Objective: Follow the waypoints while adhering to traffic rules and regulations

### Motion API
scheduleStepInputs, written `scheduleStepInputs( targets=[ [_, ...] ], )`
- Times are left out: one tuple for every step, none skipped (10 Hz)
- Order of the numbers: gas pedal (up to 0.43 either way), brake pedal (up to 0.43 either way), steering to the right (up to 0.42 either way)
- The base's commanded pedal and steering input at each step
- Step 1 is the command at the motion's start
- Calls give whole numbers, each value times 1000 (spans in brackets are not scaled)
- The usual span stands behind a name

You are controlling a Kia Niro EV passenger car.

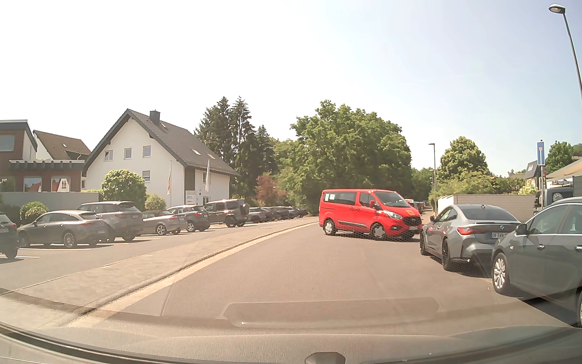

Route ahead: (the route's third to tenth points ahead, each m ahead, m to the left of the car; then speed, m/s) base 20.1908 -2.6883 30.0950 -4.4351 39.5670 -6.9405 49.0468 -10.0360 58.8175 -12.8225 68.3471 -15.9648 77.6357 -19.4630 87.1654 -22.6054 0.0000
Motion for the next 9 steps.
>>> scheduleStepInputs(
  targets=[
    [0,268,12],
    [0,268,12],
    [0,274,12],
    [0,274,12],
    [0,268,12],
    [0,268,12],
    [0,274,12],
    [0,274,12],
    [0,268,12]
  ],
)
